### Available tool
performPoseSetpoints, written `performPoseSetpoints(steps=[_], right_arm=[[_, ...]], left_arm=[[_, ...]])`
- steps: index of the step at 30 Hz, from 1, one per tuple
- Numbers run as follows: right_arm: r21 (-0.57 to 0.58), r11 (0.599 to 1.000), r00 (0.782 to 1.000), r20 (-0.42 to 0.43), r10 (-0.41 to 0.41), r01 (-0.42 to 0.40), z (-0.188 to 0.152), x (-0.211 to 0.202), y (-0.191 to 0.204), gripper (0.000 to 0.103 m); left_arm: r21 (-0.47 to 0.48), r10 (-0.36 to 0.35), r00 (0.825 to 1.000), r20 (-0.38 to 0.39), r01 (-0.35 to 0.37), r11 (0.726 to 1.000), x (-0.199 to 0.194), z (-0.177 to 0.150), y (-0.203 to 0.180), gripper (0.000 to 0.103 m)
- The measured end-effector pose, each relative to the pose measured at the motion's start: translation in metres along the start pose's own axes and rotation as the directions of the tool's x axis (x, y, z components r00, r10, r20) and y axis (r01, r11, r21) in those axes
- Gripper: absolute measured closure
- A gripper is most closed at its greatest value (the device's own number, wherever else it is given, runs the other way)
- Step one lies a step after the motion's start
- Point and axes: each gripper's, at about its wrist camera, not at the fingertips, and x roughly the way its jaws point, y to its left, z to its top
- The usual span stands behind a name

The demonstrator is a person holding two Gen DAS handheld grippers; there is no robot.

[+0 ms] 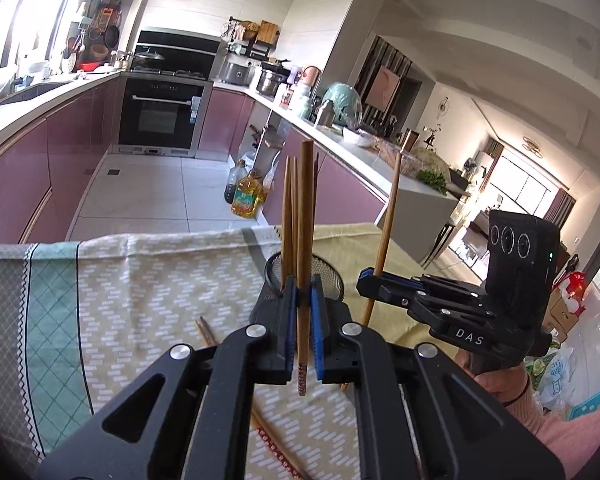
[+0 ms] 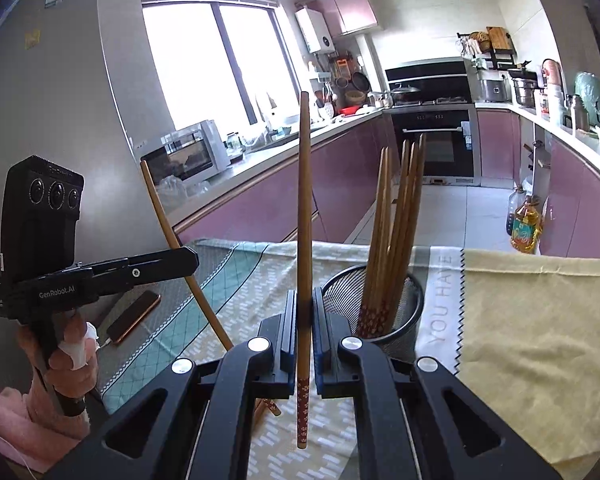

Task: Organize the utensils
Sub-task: 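Lower the left gripper's chopstick into the mesh cup and open while the right gripper does likewise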

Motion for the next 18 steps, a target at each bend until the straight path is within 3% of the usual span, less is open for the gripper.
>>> performPoseSetpoints(steps=[18], right_arm=[[-0.028,0.998,0.992,0.115,-0.051,0.054,0.051,-0.008,-0.011,0.097]], left_arm=[[0.048,-0.003,0.994,0.107,-0.002,0.999,0.003,0.062,-0.021,0.096]])
